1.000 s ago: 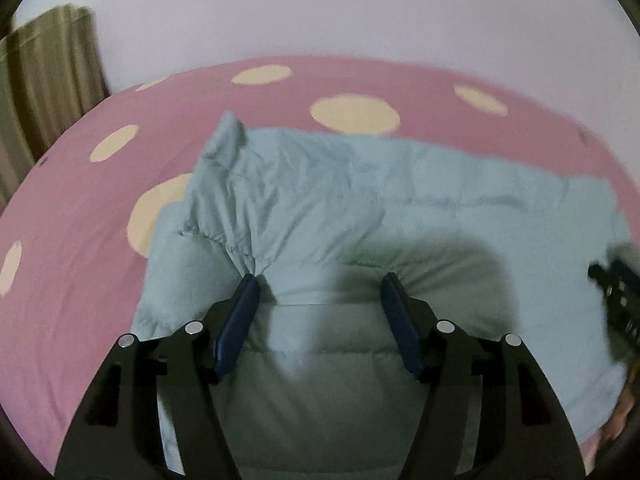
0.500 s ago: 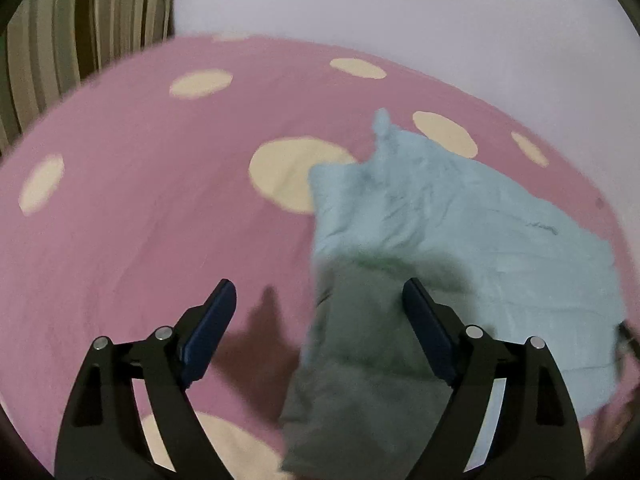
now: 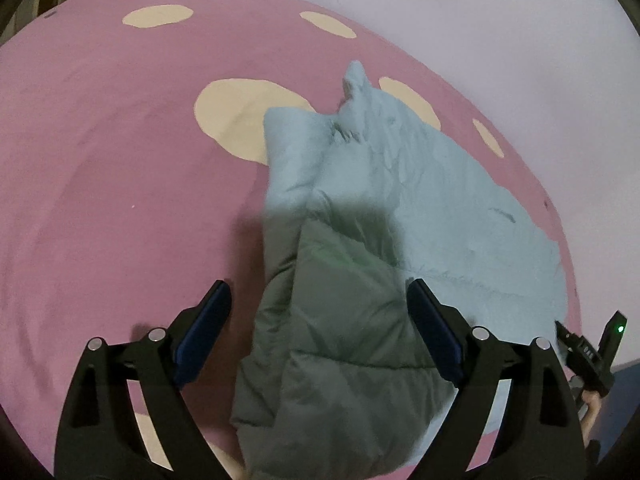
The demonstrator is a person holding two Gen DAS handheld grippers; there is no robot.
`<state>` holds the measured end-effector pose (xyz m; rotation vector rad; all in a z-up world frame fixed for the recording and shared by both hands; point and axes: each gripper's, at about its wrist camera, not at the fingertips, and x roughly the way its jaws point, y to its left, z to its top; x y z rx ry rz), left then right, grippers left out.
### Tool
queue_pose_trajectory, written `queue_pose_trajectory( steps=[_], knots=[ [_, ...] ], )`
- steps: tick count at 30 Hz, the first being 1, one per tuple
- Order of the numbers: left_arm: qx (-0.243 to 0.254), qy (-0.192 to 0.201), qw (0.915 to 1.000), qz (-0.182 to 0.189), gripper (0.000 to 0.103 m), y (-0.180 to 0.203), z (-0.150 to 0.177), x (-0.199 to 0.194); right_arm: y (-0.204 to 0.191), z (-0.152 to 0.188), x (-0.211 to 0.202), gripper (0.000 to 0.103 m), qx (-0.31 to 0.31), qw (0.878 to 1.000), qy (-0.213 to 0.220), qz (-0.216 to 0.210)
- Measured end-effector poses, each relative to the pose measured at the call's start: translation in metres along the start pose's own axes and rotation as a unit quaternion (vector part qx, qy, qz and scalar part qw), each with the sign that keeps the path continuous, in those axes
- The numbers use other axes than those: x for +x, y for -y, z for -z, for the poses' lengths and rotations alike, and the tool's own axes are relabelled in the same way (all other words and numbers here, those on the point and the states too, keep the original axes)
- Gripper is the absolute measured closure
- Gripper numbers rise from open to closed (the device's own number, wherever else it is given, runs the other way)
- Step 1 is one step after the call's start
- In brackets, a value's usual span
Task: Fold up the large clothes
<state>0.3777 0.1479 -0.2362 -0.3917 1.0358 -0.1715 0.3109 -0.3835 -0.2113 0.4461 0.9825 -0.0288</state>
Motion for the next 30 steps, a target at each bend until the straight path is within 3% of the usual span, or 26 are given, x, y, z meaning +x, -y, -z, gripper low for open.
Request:
queue_pose_trajectory(
  steps=[4, 7, 8, 10, 11, 13, 14, 18, 24, 30],
  knots=[
    [0.011, -0.004, 0.9999, 0.007, 0.015, 0.000, -0.005, 0.009, 0.002, 0.004, 0.006, 0.024, 0.002, 1.000, -0.002, -0.014],
    [0.022, -0.006, 0.9996, 0.017, 0.032, 0.003, -0.010, 0.012, 0.000, 0.007, 0.007, 0.041, -0.005, 1.000, -0.002, -0.024],
    [0.023, -0.013, 0.9992, 0.030, 0.042, 0.004, -0.010, 0.014, -0.001, 0.008, 0.008, 0.047, -0.004, 1.000, -0.004, -0.030],
    [0.022, -0.014, 0.9992, 0.032, 0.045, 0.006, -0.011, 0.017, -0.003, 0.010, 0.008, 0.053, 0.000, 0.999, -0.002, -0.035],
    [0.025, -0.012, 0.9991, 0.033, 0.051, 0.006, -0.010, 0.018, -0.005, 0.011, 0.009, 0.061, -0.001, 0.999, -0.002, -0.041],
    [0.026, -0.009, 0.9987, 0.042, 0.060, 0.008, -0.008, 0.019, -0.006, 0.013, 0.011, 0.068, 0.010, 0.998, -0.002, -0.057],
    [0.027, -0.008, 0.9985, 0.047, 0.070, 0.007, -0.007, 0.018, -0.006, 0.015, 0.010, 0.075, 0.016, 0.998, 0.000, -0.065],
    [0.055, 0.003, 0.9976, 0.042, 0.086, 0.016, -0.006, 0.009, -0.015, 0.022, 0.002, 0.085, 0.017, 0.997, 0.008, -0.078],
    [0.058, 0.029, 0.9974, 0.031, 0.091, 0.010, 0.002, -0.025, -0.025, 0.039, -0.014, 0.087, 0.015, 0.995, 0.009, -0.102],
    [0.056, 0.042, 0.9973, 0.024, 0.091, -0.013, 0.031, -0.072, -0.039, 0.079, -0.034, 0.088, 0.008, 0.991, -0.004, -0.132]
  ],
)
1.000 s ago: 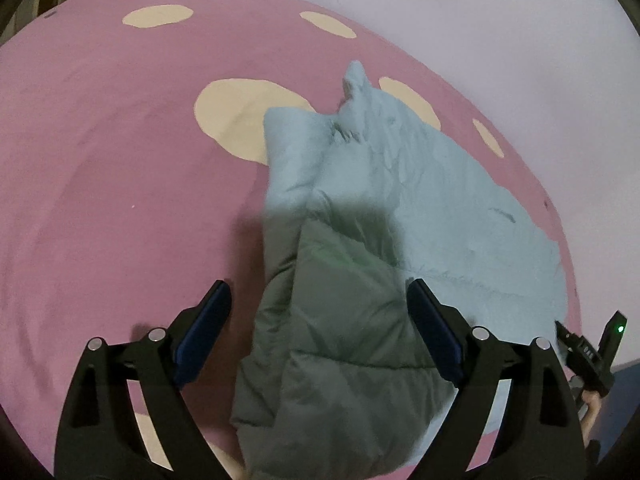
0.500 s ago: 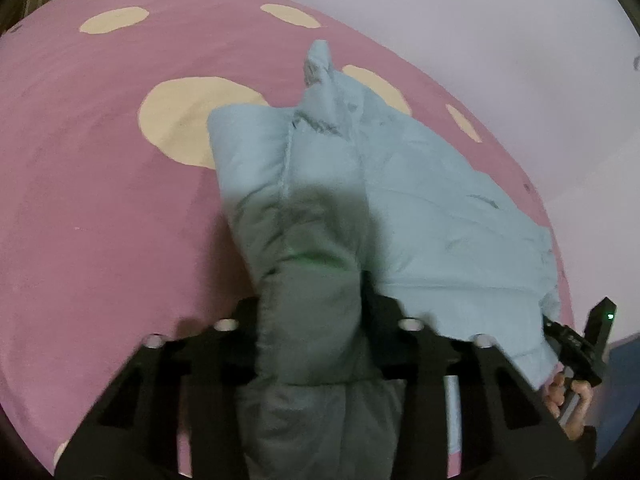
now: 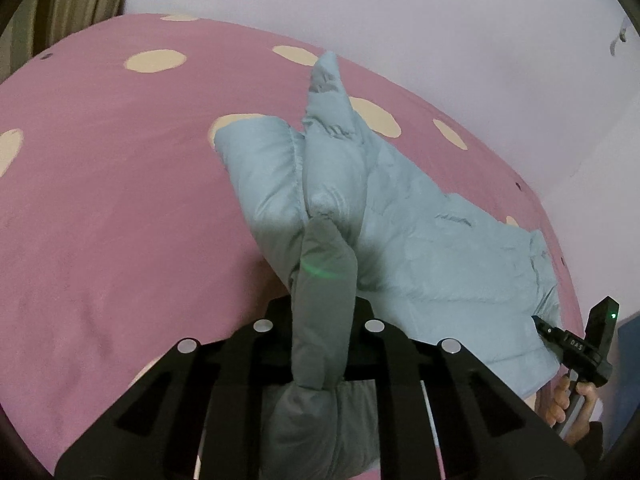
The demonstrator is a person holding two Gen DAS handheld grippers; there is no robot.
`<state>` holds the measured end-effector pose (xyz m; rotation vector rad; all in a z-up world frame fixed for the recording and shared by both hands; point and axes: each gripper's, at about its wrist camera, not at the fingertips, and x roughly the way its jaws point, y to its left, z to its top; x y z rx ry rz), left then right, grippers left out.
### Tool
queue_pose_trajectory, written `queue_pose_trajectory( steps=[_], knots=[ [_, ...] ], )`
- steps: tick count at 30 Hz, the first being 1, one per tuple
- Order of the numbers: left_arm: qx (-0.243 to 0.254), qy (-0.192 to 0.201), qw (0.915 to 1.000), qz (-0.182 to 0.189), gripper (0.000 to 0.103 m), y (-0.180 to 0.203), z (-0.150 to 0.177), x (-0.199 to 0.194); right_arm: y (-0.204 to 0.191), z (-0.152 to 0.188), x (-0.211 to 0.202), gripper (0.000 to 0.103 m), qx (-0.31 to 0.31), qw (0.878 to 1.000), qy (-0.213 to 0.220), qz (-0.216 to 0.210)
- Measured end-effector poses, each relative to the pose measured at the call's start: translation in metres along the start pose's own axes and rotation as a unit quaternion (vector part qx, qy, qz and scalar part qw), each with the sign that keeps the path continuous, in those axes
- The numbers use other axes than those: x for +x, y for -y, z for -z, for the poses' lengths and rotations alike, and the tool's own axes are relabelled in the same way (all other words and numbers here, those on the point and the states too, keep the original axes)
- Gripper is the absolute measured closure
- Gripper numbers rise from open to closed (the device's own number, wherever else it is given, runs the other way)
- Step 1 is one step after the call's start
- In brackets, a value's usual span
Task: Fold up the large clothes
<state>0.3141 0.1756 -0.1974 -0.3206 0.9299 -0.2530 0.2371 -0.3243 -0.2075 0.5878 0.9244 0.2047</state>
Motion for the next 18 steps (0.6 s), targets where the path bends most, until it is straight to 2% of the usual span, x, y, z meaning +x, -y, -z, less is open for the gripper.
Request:
queue_pose_trajectory(
  steps=[4, 9, 14, 18],
  knots=[
    [-0.023, 0.000, 0.9997, -0.004, 0.091, -0.023, 0.024, -0.033, -0.012, 0.027, -0.005, 0.088, -0.004, 1.000, -0.012, -0.017],
    [-0.048, -0.005, 0.9988, -0.001, 0.091, -0.040, 0.052, -0.054, -0.022, 0.054, -0.016, 0.088, -0.010, 0.999, -0.022, -0.029],
    [-0.049, -0.006, 0.9988, -0.004, 0.091, -0.054, 0.079, -0.076, -0.023, 0.060, -0.016, 0.088, -0.008, 0.999, -0.033, -0.041],
    [-0.057, -0.010, 0.9983, -0.007, 0.091, -0.063, 0.086, -0.079, -0.031, 0.057, -0.003, 0.088, -0.018, 0.998, -0.037, -0.040]
  ],
)
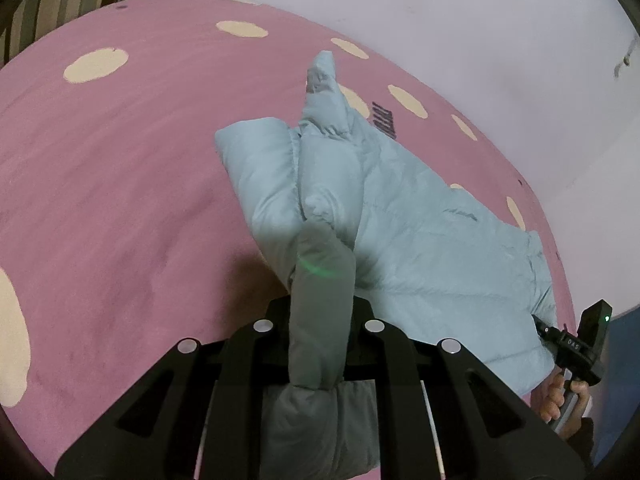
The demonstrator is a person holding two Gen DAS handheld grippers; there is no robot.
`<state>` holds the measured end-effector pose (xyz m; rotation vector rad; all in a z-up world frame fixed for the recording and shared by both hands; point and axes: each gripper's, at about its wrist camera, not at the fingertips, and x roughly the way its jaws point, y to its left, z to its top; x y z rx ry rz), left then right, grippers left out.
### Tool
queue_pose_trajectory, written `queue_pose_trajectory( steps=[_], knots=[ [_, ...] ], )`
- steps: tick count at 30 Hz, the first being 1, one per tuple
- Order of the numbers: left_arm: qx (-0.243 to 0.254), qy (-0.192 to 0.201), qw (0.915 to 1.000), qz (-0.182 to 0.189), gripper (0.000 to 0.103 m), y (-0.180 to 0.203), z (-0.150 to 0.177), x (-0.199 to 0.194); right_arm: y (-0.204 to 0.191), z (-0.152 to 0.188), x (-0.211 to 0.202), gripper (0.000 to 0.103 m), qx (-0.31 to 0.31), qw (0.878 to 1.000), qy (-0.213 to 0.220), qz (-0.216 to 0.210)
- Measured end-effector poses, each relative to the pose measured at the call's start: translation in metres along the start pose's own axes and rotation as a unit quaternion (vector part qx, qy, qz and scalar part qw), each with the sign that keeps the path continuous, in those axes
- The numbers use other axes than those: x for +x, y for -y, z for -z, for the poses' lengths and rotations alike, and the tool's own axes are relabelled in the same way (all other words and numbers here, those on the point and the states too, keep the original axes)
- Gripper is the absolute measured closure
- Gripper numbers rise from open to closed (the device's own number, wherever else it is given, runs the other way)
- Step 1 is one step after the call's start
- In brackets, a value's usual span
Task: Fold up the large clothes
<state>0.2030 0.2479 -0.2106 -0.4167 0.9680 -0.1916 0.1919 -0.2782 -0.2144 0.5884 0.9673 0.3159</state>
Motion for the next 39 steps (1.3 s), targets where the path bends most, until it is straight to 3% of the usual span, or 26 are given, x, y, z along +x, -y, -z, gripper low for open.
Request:
queue_pose_trajectory(
  steps=[29, 34, 39],
  knots=[
    [0.002, -0.002, 1.0000, -0.006, 0.087, -0.006, 0.008, 0.003, 0.003, 0.018, -0.009, 0.086, -0.005, 1.000, -0.002, 0.002],
    [0.009, -0.002, 0.9998, -0.019, 0.074, -0.006, 0.009, 0.001, 0.006, 0.017, -0.011, 0.076, 0.008, 1.000, 0.000, 0.005],
    [-0.005, 0.006, 0.9997, -0.024, 0.049, -0.010, 0.011, -0.009, 0.008, 0.016, -0.021, 0.061, 0.016, 1.000, 0.003, 0.022]
  ],
)
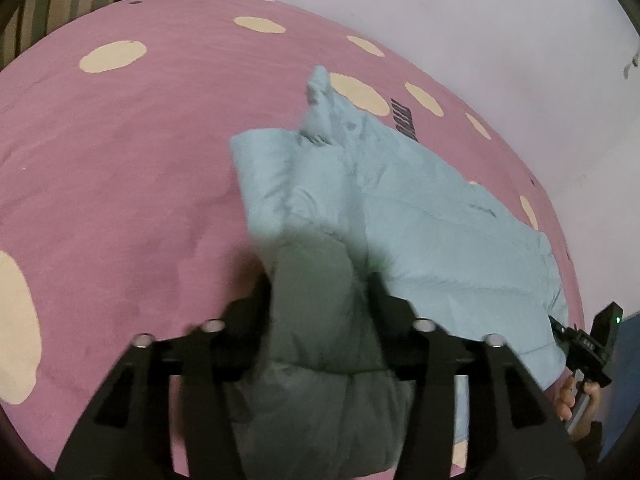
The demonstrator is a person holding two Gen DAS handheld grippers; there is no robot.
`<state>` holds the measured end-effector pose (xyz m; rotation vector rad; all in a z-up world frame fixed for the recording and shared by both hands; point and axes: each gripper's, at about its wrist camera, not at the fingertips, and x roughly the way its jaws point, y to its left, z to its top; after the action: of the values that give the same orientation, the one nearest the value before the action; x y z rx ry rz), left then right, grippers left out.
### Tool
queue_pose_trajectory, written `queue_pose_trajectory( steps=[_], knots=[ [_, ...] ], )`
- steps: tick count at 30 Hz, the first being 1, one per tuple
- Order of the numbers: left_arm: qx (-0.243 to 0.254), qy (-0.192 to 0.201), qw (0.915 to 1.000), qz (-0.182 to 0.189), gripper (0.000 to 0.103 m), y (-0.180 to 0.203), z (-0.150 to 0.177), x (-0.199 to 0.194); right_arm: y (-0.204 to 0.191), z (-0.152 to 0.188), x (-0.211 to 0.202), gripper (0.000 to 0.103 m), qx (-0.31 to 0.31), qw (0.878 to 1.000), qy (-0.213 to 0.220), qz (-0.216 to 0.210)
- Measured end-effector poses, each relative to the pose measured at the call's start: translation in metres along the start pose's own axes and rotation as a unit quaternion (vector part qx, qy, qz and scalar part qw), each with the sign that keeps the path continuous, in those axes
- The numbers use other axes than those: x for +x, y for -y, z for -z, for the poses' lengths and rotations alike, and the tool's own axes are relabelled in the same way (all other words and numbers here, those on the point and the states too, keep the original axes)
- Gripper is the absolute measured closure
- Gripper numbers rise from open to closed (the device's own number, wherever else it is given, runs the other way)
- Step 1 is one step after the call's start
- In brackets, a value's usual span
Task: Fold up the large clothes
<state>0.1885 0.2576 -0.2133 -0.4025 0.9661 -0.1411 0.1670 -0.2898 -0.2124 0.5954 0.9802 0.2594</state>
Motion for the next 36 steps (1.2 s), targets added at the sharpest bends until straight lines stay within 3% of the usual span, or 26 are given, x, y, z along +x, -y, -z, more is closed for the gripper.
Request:
queue_pose_trajectory(
  steps=[5, 8, 12, 16, 22, 28, 31, 36],
  knots=[
    [-0.027, 0.000, 0.9996, 0.007, 0.044, -0.013, -0.001, -0.006, 0.001, -0.004, -0.024, 0.050, -0.004, 0.999, 0.023, 0.045],
    [-0.032, -0.001, 0.9995, 0.007, 0.043, -0.017, -0.002, -0.006, -0.002, -0.004, -0.038, 0.050, -0.004, 0.996, 0.040, 0.079],
    [-0.030, 0.000, 0.9995, 0.008, 0.042, -0.015, -0.001, -0.006, -0.028, 0.000, -0.054, 0.059, -0.040, 0.987, 0.084, 0.132],
    [-0.023, -0.002, 0.9997, 0.004, 0.042, -0.013, 0.000, -0.005, -0.062, 0.004, -0.057, 0.068, -0.076, 0.985, 0.104, 0.115],
    [-0.026, -0.006, 0.9996, 0.005, 0.041, -0.013, 0.001, 0.000, -0.113, 0.011, -0.015, 0.076, -0.131, 0.988, 0.048, 0.070],
    [-0.024, -0.006, 0.9997, 0.003, 0.041, -0.012, 0.000, 0.001, -0.166, 0.009, 0.033, 0.076, -0.157, 0.986, 0.021, 0.056],
    [-0.025, -0.007, 0.9997, 0.004, 0.041, -0.013, -0.001, 0.002, -0.183, 0.017, 0.052, 0.076, -0.175, 0.982, 0.012, 0.069],
    [-0.030, -0.010, 0.9994, 0.016, 0.038, -0.016, -0.005, 0.003, -0.178, 0.033, 0.085, 0.076, -0.188, 0.976, -0.012, 0.114]
  ],
)
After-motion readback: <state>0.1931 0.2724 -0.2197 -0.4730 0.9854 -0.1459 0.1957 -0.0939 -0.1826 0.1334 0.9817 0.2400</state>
